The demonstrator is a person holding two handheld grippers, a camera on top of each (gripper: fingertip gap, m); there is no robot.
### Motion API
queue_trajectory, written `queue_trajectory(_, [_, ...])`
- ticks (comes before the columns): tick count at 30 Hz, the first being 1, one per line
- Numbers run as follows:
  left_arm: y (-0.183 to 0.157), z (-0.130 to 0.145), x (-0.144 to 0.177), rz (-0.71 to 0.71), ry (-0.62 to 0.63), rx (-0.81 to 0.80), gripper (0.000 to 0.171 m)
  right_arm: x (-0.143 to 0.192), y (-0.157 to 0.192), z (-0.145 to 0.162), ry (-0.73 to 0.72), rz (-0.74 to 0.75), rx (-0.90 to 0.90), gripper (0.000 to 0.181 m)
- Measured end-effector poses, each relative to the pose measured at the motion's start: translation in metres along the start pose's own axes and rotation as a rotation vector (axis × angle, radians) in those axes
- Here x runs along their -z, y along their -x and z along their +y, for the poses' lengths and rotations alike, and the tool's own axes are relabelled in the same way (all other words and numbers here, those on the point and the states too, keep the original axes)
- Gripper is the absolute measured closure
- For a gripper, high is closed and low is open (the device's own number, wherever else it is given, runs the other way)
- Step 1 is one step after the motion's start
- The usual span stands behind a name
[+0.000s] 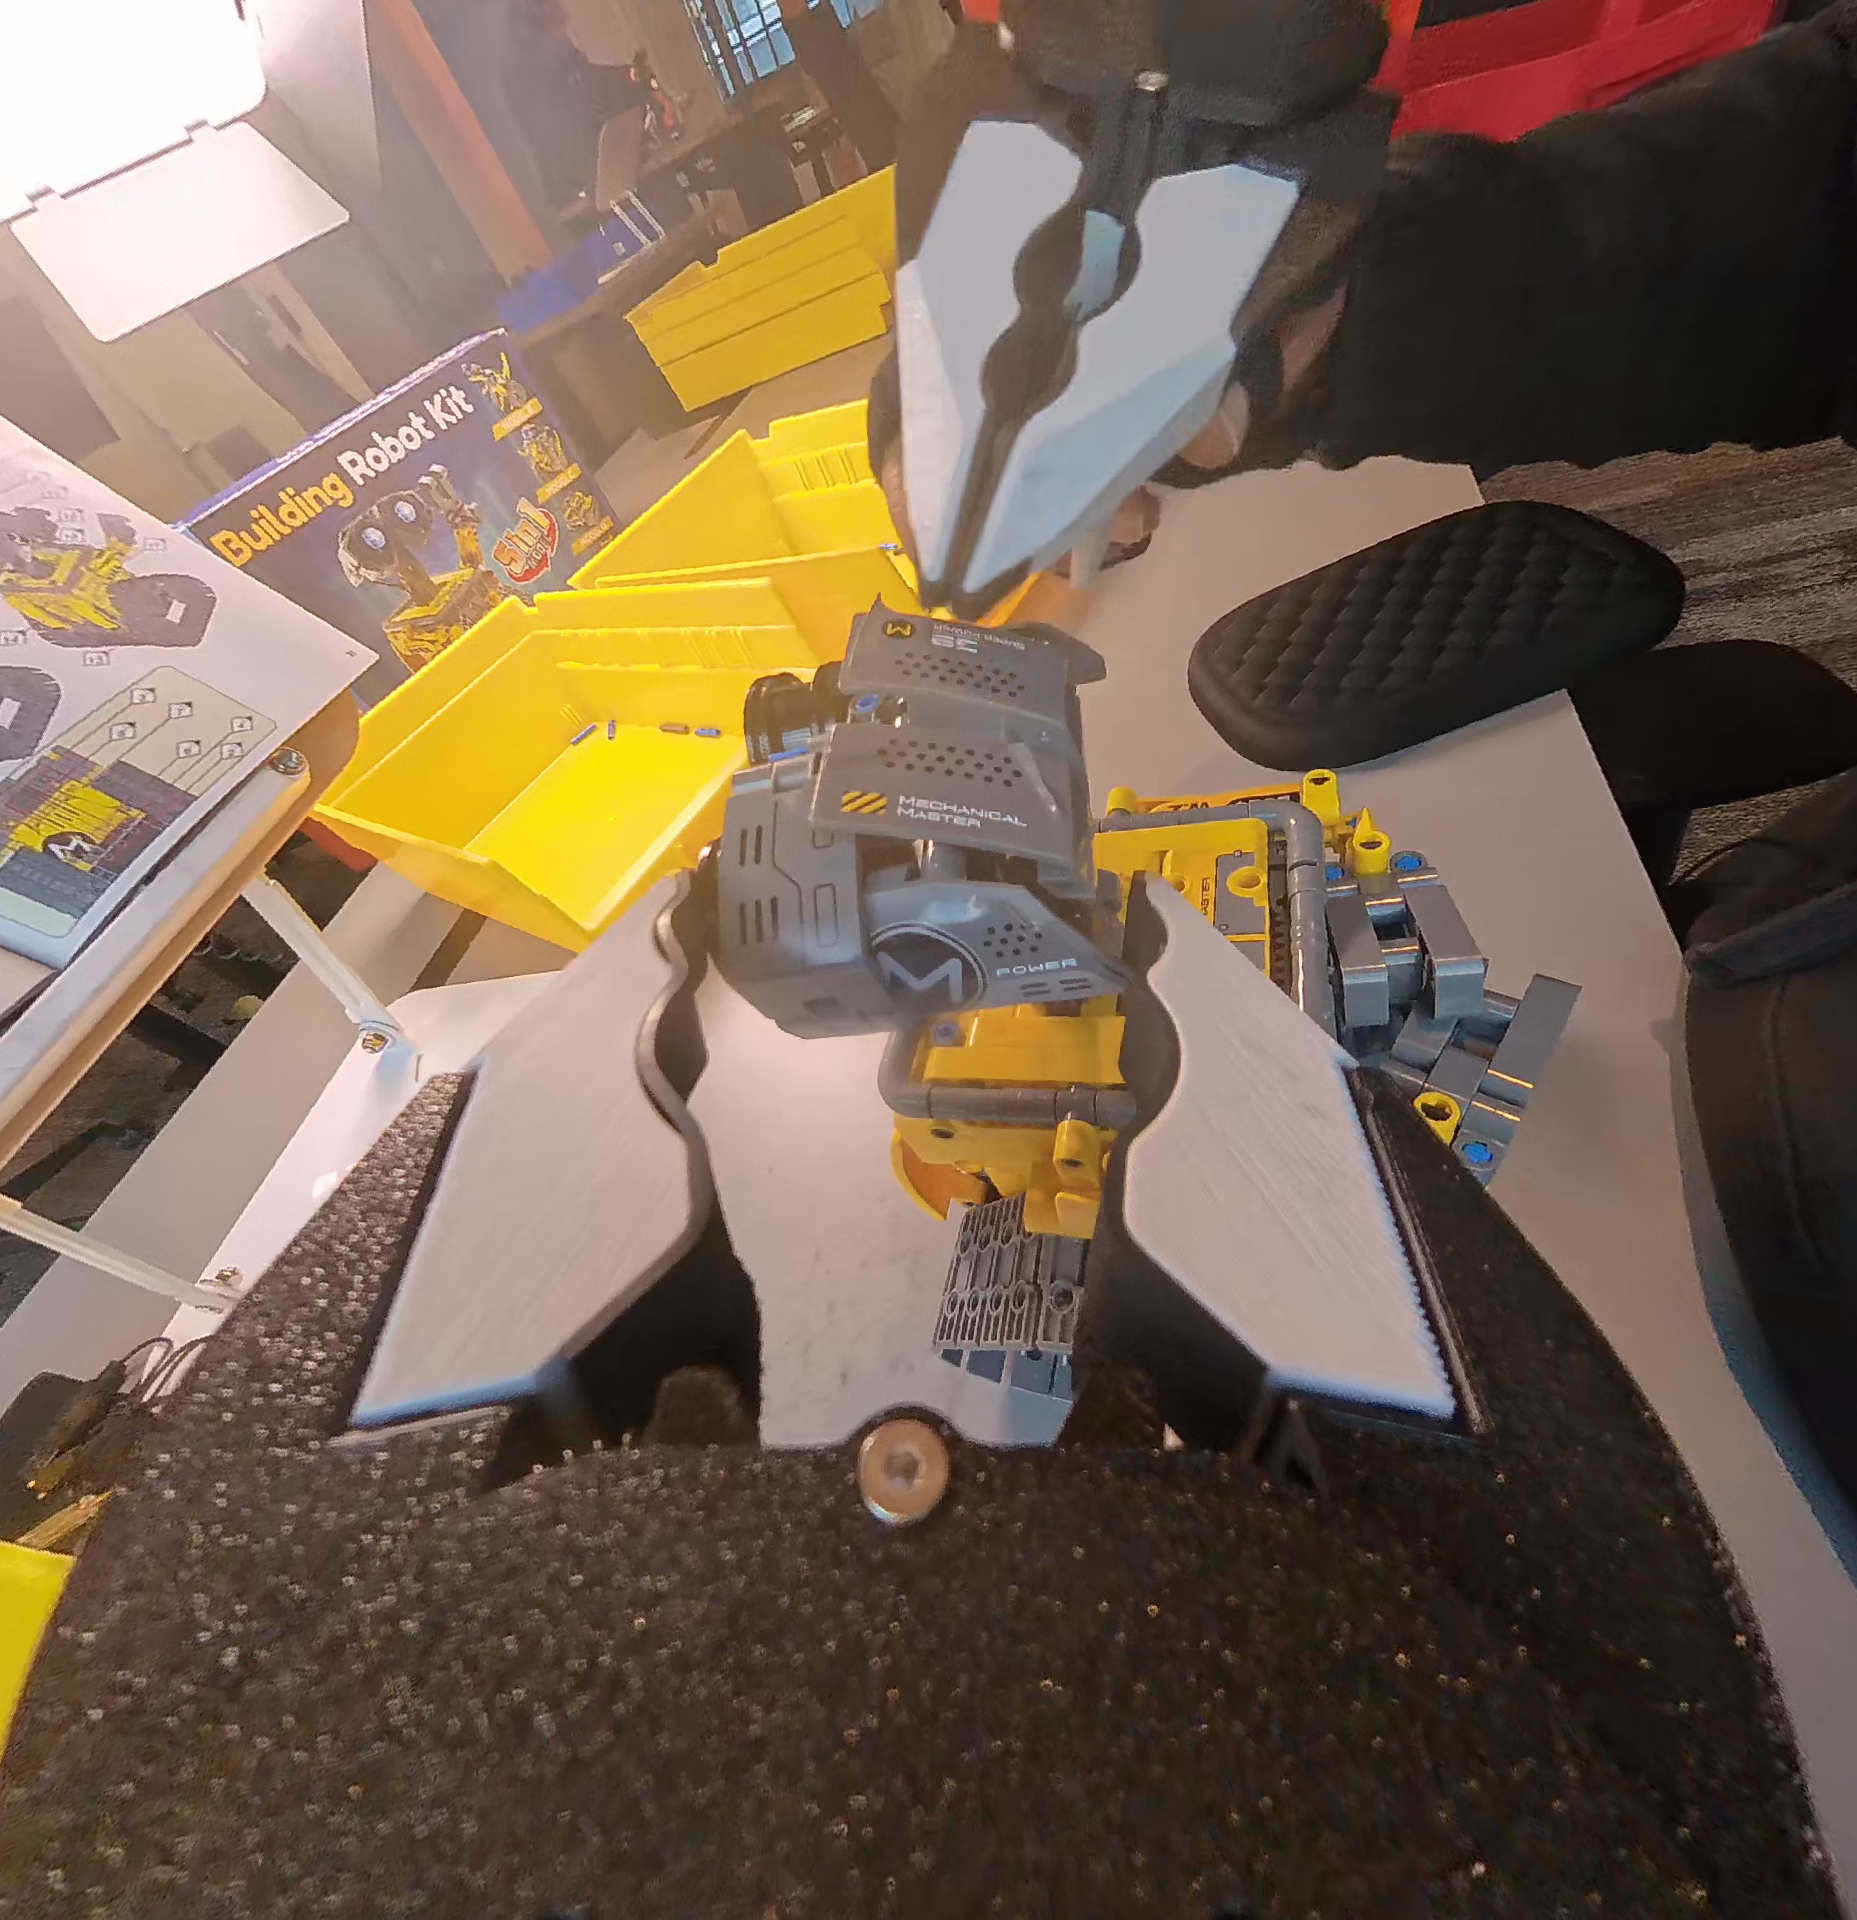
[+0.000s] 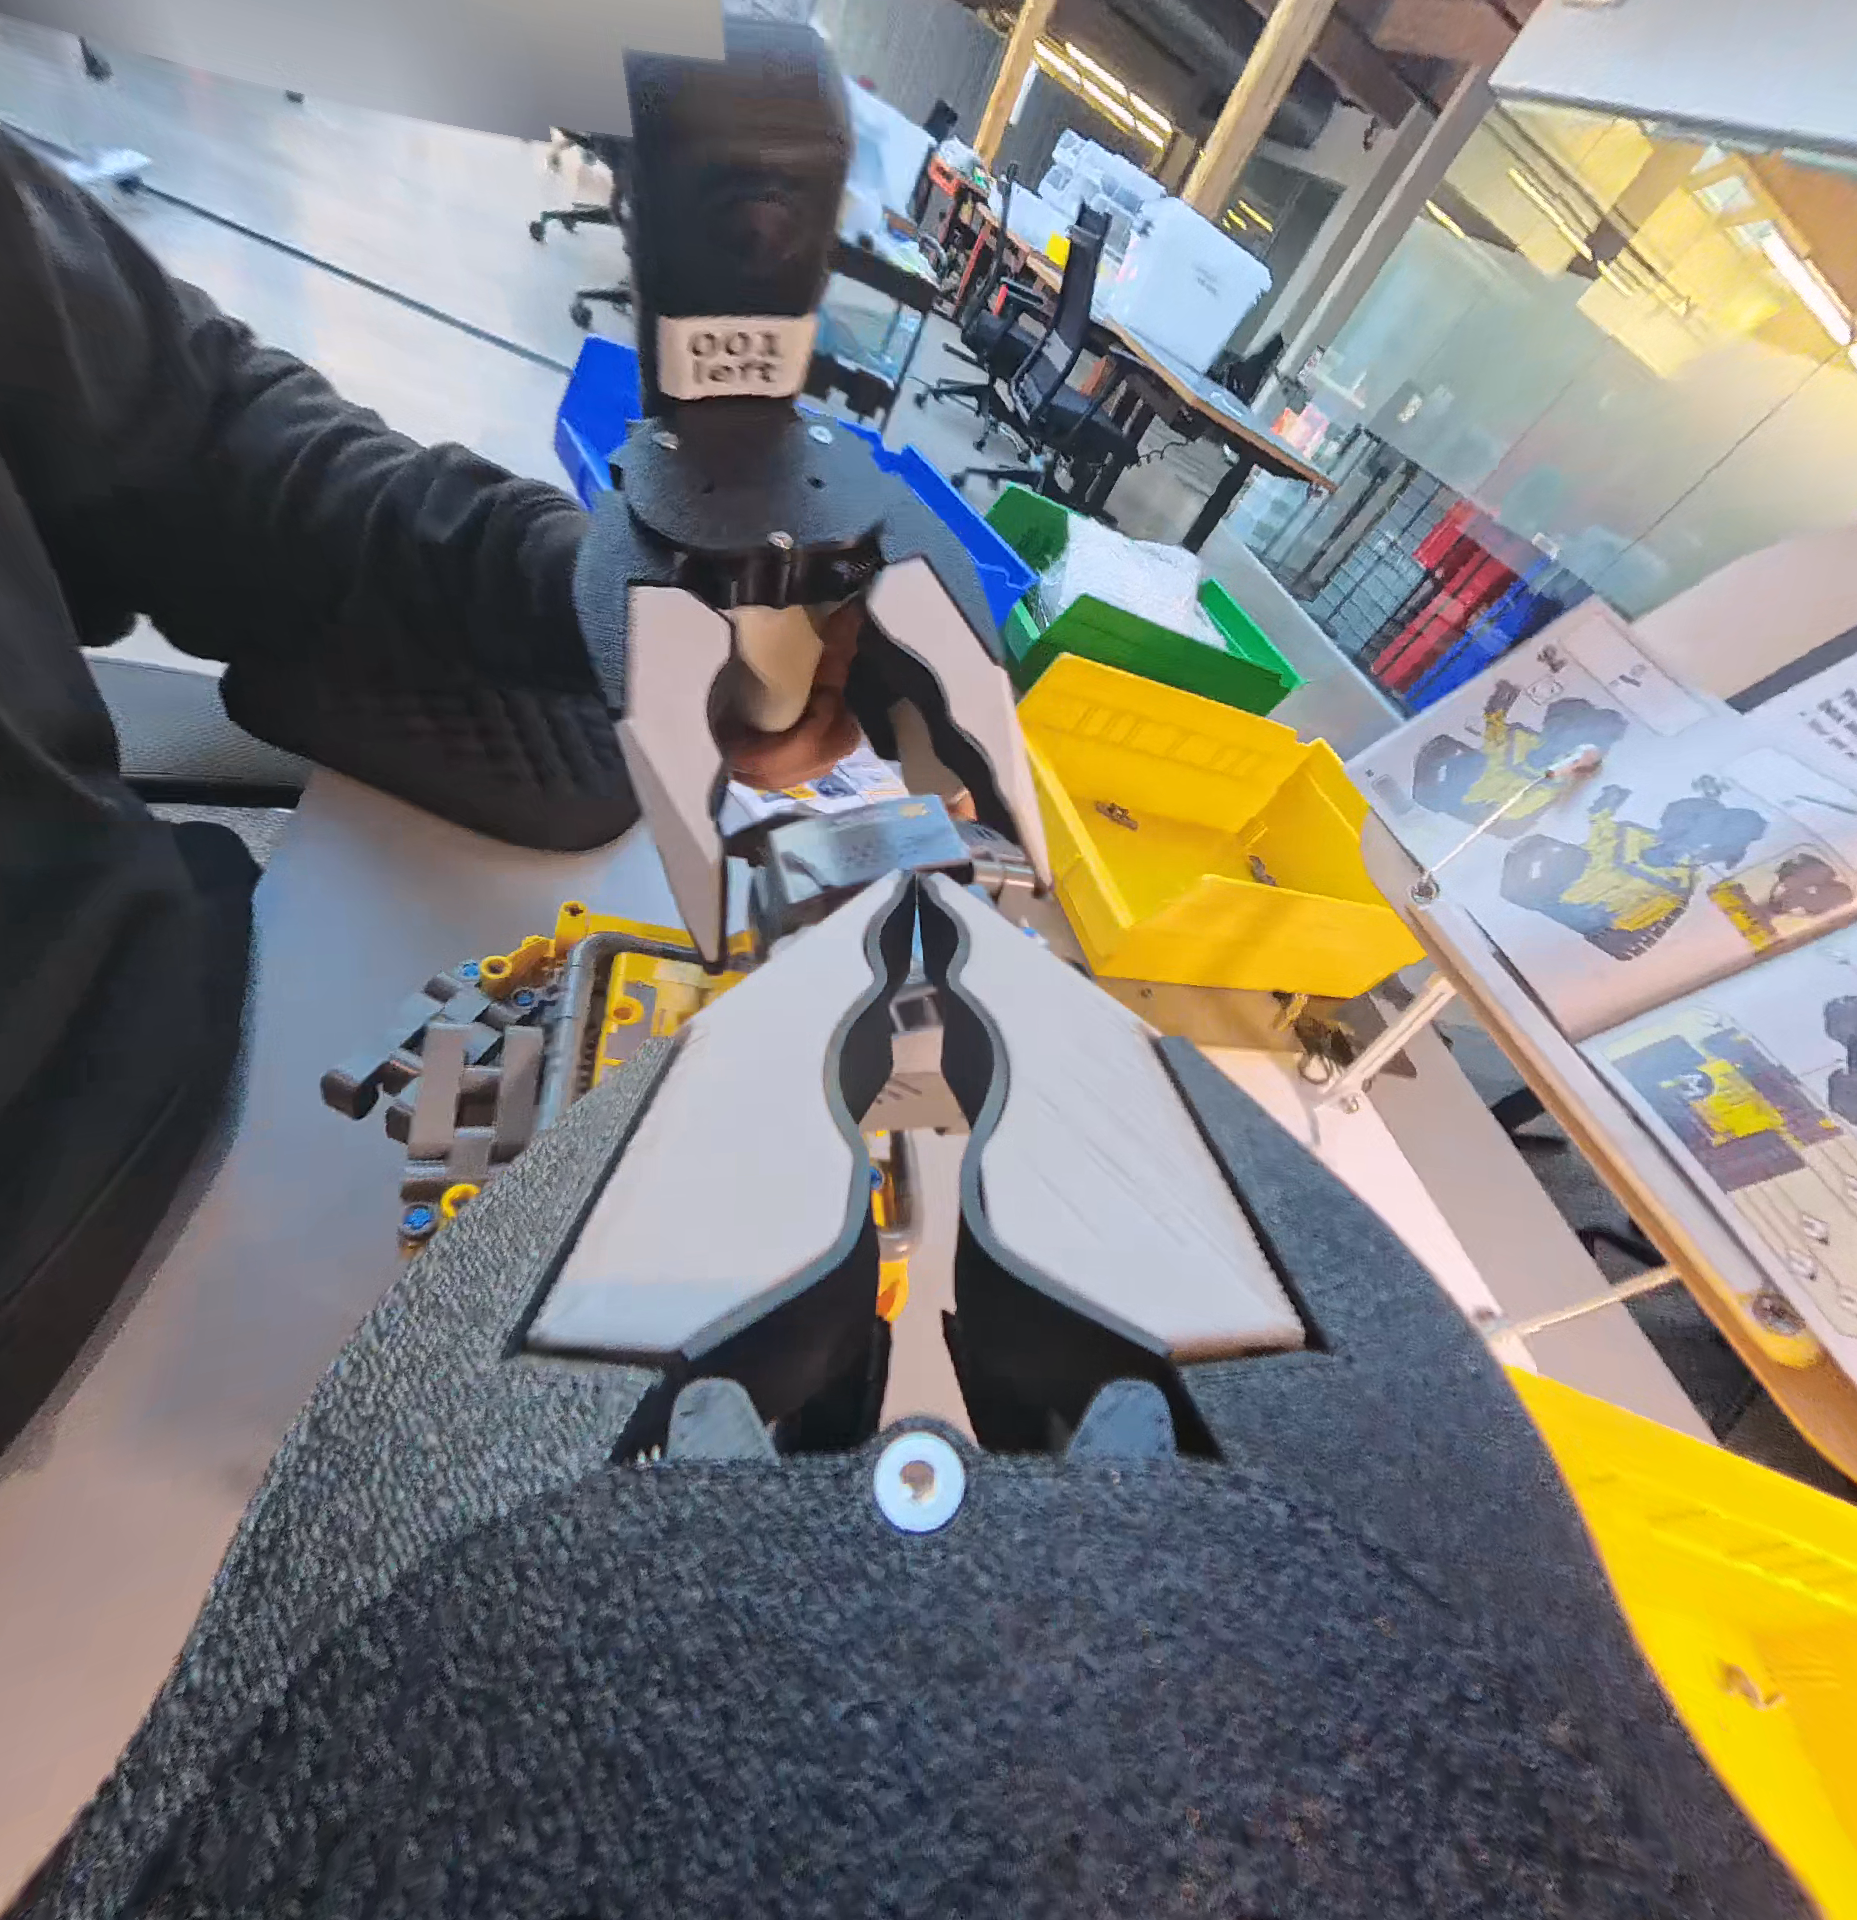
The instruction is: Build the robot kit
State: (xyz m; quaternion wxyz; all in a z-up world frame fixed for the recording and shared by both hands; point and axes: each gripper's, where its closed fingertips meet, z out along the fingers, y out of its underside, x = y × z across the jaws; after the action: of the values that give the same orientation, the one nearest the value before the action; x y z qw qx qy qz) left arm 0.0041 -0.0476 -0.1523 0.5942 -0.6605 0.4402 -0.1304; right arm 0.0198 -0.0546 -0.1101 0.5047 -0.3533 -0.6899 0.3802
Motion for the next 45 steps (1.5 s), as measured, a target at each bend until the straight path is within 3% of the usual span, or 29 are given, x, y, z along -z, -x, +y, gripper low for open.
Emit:
queue_trajectory(8, [-0.003,-0.001,0.001,-0.001,-0.010,-0.025,0.092,-0.002,-0.016,0.010,-0.035,-0.085,-0.293,0.181])
queue_trajectory(13, [-0.003,-0.001,0.001,0.003,-0.015,-0.019,0.092,0.002,-0.030,0.010,-0.045,-0.036,-0.284,0.181])
queue_trajectory(17, [-0.003,-0.001,0.001,0.004,-0.019,-0.017,0.092,0.006,-0.024,-0.001,-0.107,-0.099,-0.324,0.179])
queue_trajectory(22, [-0.004,-0.002,0.002,0.011,-0.030,-0.018,0.092,0.002,-0.016,0.012,-0.087,-0.158,-0.353,0.174])
queue_trajectory(26, [-0.007,-0.004,0.003,0.021,-0.040,-0.042,0.092,-0.001,-0.025,0.022,-0.062,-0.146,-0.401,0.181])
queue_trajectory(31, [-0.007,-0.003,0.003,0.023,-0.040,-0.039,0.092,0.007,-0.030,0.009,-0.157,-0.172,-0.483,0.181])
queue_trajectory(35, [-0.007,-0.004,0.002,0.015,-0.046,-0.062,0.092,0.006,-0.014,0.007,-0.148,-0.286,-0.569,0.159])
queue_trajectory(38, [-0.008,-0.005,0.003,0.016,-0.052,-0.072,0.092,0.003,-0.009,0.011,-0.139,-0.302,-0.590,0.165])
queue_trajectory(39, [-0.008,-0.005,0.003,0.014,-0.053,-0.075,0.092,0.003,-0.007,0.010,-0.143,-0.328,-0.599,0.175])
queue_trajectory(45, [-0.009,-0.005,0.004,0.021,-0.063,-0.090,0.092,0.004,-0.005,0.008,-0.163,-0.432,-0.769,0.178])
